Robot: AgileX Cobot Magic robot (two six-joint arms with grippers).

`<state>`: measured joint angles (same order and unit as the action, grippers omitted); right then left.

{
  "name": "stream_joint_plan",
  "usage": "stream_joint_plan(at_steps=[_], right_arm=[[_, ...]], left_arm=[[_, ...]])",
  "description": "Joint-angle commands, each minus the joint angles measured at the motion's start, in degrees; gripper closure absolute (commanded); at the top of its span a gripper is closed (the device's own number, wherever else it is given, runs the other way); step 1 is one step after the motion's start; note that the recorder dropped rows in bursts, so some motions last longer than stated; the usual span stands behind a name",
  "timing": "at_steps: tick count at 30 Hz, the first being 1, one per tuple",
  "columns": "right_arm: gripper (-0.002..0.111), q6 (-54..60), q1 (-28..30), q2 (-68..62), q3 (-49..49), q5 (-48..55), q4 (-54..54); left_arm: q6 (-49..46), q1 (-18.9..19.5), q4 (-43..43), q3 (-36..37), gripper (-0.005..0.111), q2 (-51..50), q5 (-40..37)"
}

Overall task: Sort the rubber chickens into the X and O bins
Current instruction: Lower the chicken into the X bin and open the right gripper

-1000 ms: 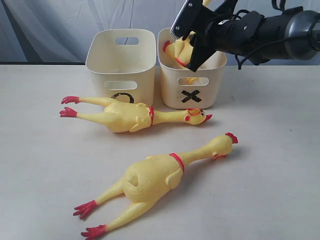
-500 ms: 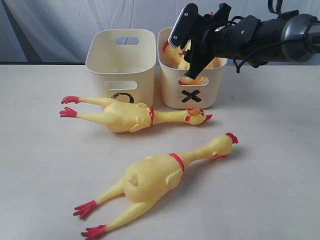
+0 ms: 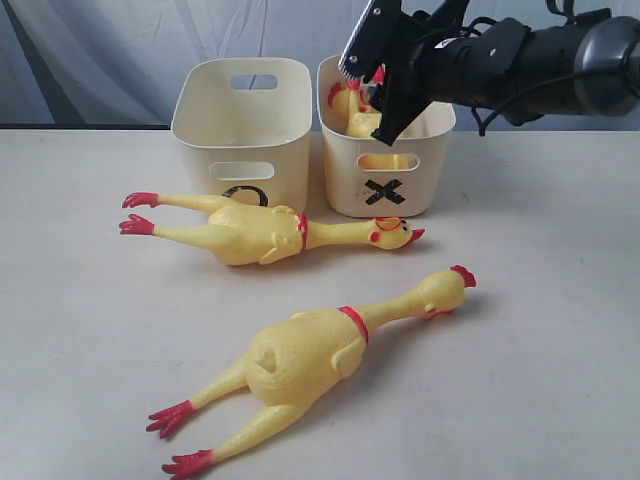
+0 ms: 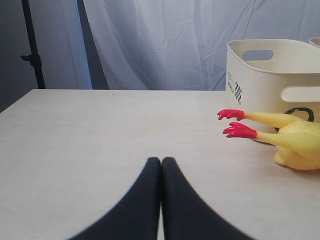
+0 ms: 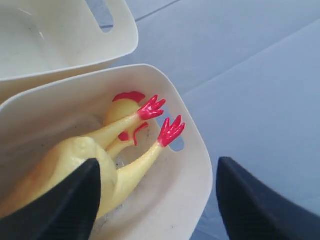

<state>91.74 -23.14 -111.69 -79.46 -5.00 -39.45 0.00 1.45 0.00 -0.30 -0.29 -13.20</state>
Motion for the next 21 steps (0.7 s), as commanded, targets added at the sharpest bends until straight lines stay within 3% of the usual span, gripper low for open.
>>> stream_joint_plan(at_steps=[1,5,13,16,20,21], right_arm=[[0.046,-0.18,0.33,2.99,-0.12,-0.34,-3.88],[0.046,-0.35,0.33,5.16,-0.12,0.95,-7.86],[0.048,-1.47,0.33,10.49,-0.12,12.97,-21.48],[0.064,-4.59,0.51,13.13,-0.12,17.72,-20.32],[0.103,-10.89,0.46,16.46,-0.12,25.89,-12.25],[0.109,-13.41,0.46,17.14,-0.12,28.60,-9.24]], left_arm=[[0.00,0.19,0.39,0.30,0.107,0.29,0.33],[0.00,0.19,0.39,0.30,0.107,0.29,0.33],[0.00,0.19,0.39,0.30,0.107,0.29,0.33],[0.00,0.19,0.39,0.30,0.107,0.29,0.33],[0.00,0.19,0.39,0.30,0.107,0.29,0.33],[0.00,0.19,0.39,0.30,0.107,0.29,0.33]])
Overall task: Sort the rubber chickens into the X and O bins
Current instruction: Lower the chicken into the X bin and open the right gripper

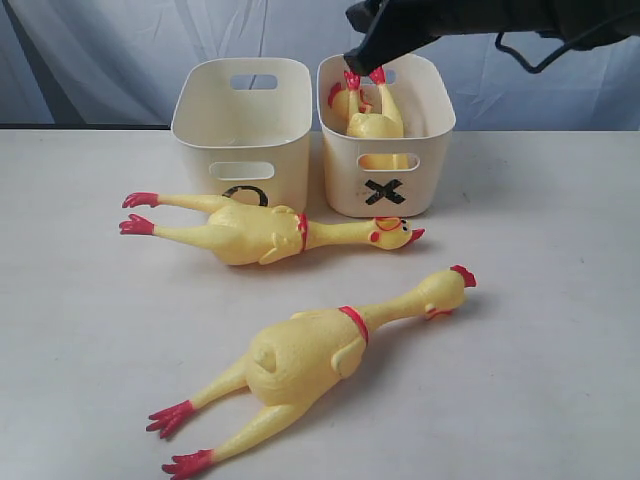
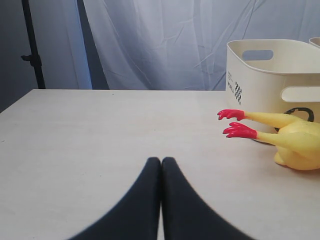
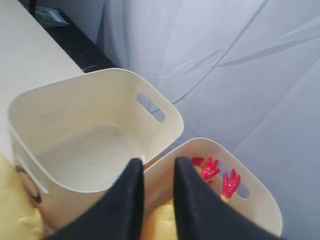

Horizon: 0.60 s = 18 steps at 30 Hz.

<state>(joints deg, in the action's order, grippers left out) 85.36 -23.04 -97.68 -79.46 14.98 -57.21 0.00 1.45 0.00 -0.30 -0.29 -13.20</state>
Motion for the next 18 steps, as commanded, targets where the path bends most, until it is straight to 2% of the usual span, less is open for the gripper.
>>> stream_joint_plan(at_steps=[1,8,13,18], right_arm=[[0.108,-9.16,0.36,3.60,-0.12,10.54,11.26],[0.108,-30.55,0.36,4.41,-0.12,26.42,28.42],[0.108,-38.41,0.36,4.54,0.26,34.91,30.29],[0.108,-41.58,0.36,7.04,4.19,35.69,29.69]], left_arm=[[0.00,0.19,0.39,0.30,0.107,0.29,0.33],[0.00,0.19,0.39,0.30,0.107,0.29,0.33],[0.00,0.19,0.39,0.30,0.107,0.29,0.33],[0.00,0.19,0.39,0.30,0.107,0.29,0.33]])
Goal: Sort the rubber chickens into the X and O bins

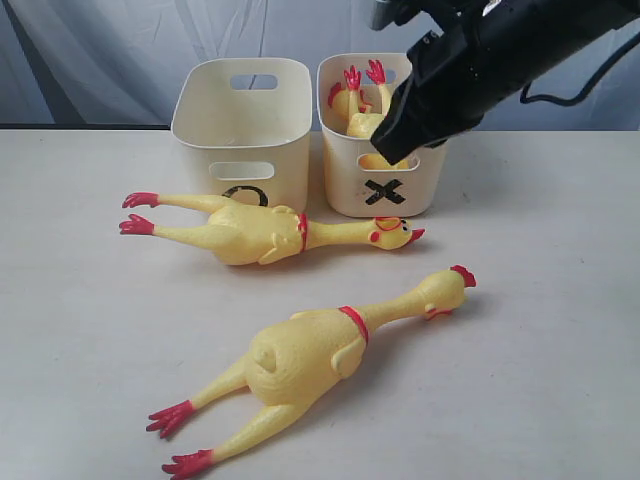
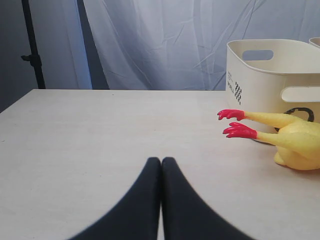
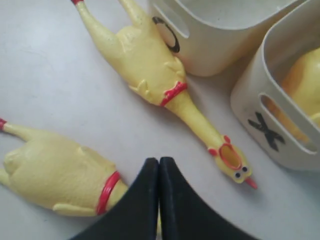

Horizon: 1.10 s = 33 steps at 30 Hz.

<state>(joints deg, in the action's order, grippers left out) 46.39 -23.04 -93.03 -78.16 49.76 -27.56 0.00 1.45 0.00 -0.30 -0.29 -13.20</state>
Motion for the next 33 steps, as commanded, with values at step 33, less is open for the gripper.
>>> stream_joint_plan(at_steps=[33], right_arm=[[0.108,-2.52,0.25,63.51,52.15,-25.04,-26.96]], left_arm=[[0.46,0.19,18.94,0.30,0.107,0.29,9.06]])
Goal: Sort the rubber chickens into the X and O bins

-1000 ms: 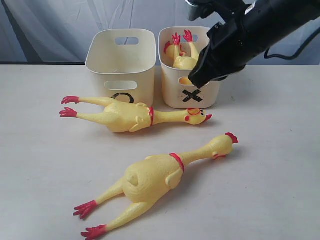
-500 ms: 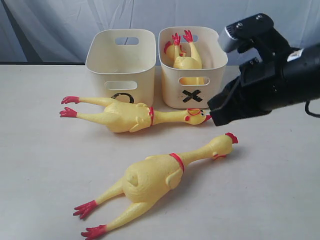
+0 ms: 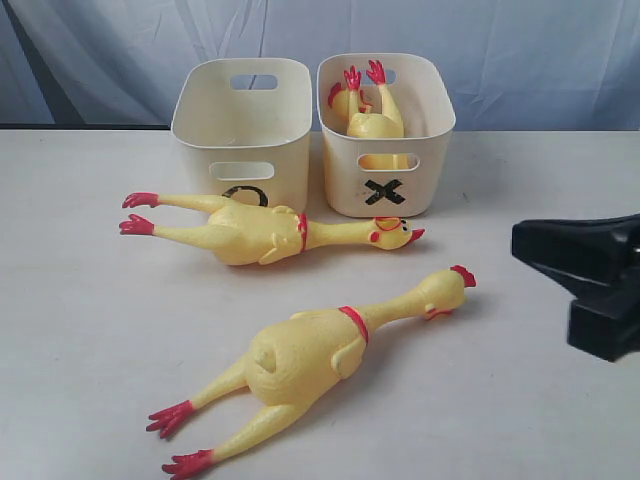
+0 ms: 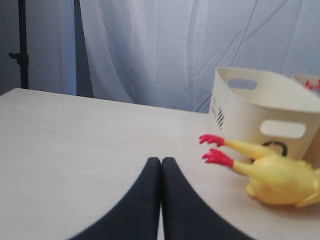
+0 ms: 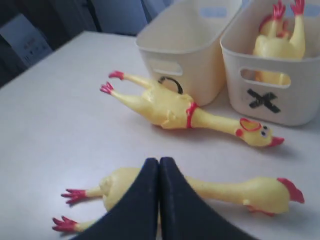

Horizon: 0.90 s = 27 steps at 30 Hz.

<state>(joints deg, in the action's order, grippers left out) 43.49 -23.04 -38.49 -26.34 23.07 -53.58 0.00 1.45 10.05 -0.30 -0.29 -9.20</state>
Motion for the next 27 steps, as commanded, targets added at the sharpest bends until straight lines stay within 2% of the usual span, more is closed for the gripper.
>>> stream_joint_plan(at_steps=[1,9,15,21,23,25,27], right_arm=[[0.108,0.99,0.25,12.46,0.34,2.18,-0.93],[0.108,2.87,0.25,32.19,0.34,3.30,-0.79],[0.108,2.87,0.25,38.49,0.34,4.52,-0.79],[0.108,2.87,0.13,38.49,-0.32,15.82,-0.68],[0.108,2.87,0.13,38.49,-0.32,18.41,-0.10],[0.108,2.87,0.13,38.49,-0.32,19.11,2.45],[0.108,2.87,0.13,38.49,-0.32,19.11,5.86]], left_arm=[[0.46,0.19,9.00,0.30,0.107,0.29,6.67],[0.95,0.19,9.16,0.30,0.107,0.29,15.95],[15.46,0.19,13.66,0.30,0.107,0.29,17.97],[33.28,0.09,13.01,-1.49,0.107,0.29,18.24],[34.04,-0.16,8.21,-3.46,0.107,0.29,16.12],[34.03,-1.07,0.86,-6.99,0.107,0.29,9.20],[33.62,-2.55,-2.30,-10.23,0.107,0.29,3.09]])
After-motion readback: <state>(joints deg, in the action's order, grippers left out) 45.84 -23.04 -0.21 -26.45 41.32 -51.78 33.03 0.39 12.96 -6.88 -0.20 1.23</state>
